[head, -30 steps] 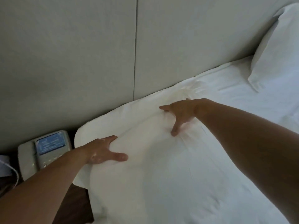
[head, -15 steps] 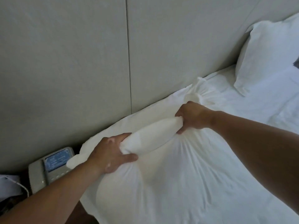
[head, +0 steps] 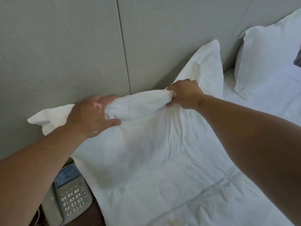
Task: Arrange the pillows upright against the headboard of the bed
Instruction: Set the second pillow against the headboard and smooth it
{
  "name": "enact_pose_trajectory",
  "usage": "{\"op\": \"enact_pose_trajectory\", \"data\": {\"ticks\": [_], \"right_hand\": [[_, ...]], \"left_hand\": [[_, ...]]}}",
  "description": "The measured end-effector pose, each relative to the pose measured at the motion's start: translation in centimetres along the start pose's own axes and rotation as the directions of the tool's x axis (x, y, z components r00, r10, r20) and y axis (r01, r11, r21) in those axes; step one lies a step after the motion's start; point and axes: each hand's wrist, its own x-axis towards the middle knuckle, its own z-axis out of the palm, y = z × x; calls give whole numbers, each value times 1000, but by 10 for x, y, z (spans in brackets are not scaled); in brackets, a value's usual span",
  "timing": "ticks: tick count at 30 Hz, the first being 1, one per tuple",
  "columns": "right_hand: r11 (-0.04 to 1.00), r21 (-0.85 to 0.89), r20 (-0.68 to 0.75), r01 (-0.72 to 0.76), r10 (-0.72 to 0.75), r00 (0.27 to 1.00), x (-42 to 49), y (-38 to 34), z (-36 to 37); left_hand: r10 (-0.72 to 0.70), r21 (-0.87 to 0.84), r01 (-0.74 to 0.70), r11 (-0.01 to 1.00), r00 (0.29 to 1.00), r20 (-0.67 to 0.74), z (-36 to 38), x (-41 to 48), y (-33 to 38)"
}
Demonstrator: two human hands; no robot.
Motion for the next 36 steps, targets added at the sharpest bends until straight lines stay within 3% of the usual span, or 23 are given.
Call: {"op": "enact_pose_trajectory", "data": {"ticks": [2, 6, 9, 13, 17, 23, 26, 29, 31, 34, 36], "right_hand": [[994, -108, 6, -10, 11, 1000, 6, 1, 12], [988, -141, 140, 60, -40, 989, 9, 12, 20], [968, -249, 196, 26, 24, 980, 13, 30, 13], [946, -325, 130, 11, 33, 991, 12, 24, 26], [936, -350, 50, -34, 56, 997, 18, 24, 20], [967, -251, -96, -54, 31, 995, 33, 7, -14], [972, -231, -163, -50, 12, 987, 23, 13, 6], [996, -84, -62, -26, 20, 998, 17, 31, 41], [1000, 14, -64, -28, 29, 998, 14, 42, 53], [987, 94, -165, -128, 142, 976, 3, 57, 64], [947, 196, -148, -253, 284, 947, -8, 68, 73]], "left_hand": [[-15, 85, 14, 996, 1000, 15, 2, -1, -6], [-106, 176, 87, 981, 989, 99, -1, -19, -26], [-148, 176, 125, 976, 982, 121, -1, -25, -34], [-108, 82, 96, 992, 981, 161, 6, -21, -25], [-5, 85, 2, 996, 999, 34, -2, -4, -14], [51, 154, -21, 988, 980, -193, -4, -1, -41], [62, 130, -34, 991, 975, -213, 5, 2, -56], [37, 150, -13, 989, 987, -159, 20, -3, -57], [33, 203, 10, 979, 977, -211, 28, -8, -55], [26, 193, 44, 980, 937, -348, 30, -26, -48], [57, 186, 31, 982, 892, -449, 34, -50, -42]]}}
